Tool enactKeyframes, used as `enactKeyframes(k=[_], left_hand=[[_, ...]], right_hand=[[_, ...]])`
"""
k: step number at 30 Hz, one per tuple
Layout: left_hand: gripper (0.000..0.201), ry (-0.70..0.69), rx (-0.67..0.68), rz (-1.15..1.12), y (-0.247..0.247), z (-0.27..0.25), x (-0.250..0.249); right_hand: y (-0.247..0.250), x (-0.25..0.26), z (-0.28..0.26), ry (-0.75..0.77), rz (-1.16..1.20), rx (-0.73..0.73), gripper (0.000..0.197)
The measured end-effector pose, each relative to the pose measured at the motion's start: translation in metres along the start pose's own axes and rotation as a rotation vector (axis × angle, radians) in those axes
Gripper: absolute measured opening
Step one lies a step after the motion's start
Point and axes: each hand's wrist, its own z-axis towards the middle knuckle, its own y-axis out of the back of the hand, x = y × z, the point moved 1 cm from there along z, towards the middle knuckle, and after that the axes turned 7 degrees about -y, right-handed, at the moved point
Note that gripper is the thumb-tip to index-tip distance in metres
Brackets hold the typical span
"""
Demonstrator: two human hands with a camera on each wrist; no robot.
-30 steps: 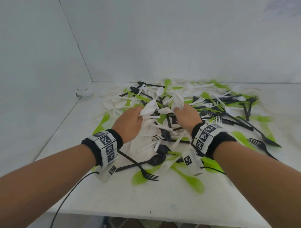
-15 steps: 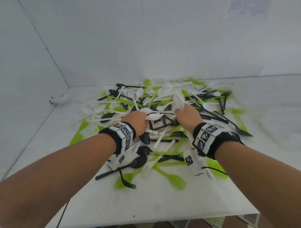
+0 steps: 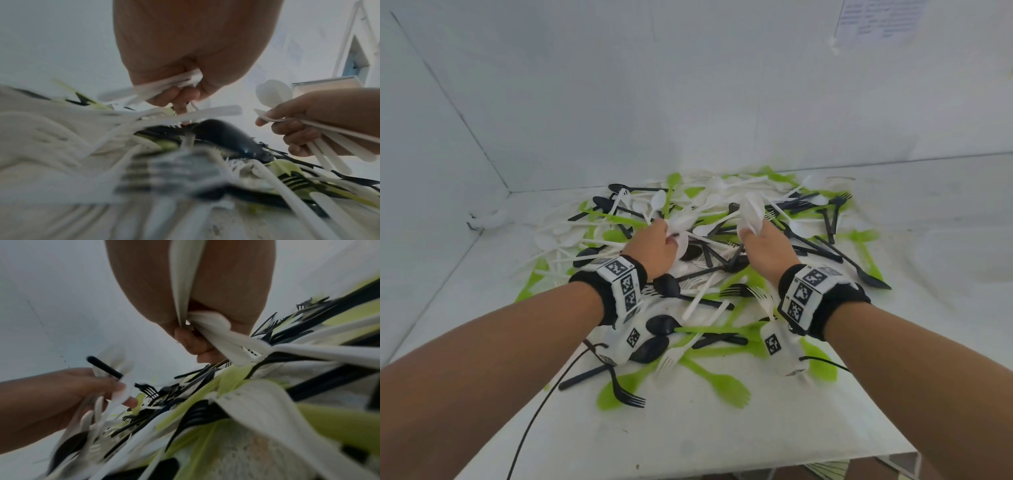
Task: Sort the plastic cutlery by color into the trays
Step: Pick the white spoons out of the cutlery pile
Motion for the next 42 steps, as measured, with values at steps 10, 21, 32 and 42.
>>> enactKeyframes(k=[10, 21, 32, 42], left_hand=[[0.030, 0.152, -0.169, -0.528, 0.021, -0.012, -0.006], [0.038, 0.259, -0.290, -0.657, 0.026, -0.011, -0.003], [0.023, 0.266, -0.201, -0.608, 0.002, -0.003, -0.025], [0.045, 0.364, 0.047, -0.056, -0.018, 0.065, -0.024]], right_hand=[[-0.011, 0.020, 0.022, 0.101, -0.197, 0.115, 0.041], [-0.017, 0.050, 0.076, 0.295, -0.709, 0.135, 0.020], [-0.013, 0.052, 0.093, 0.365, -0.765, 0.152, 0.030], [0.020, 0.050, 0.083, 0.280, -0.373, 0.062, 0.041]])
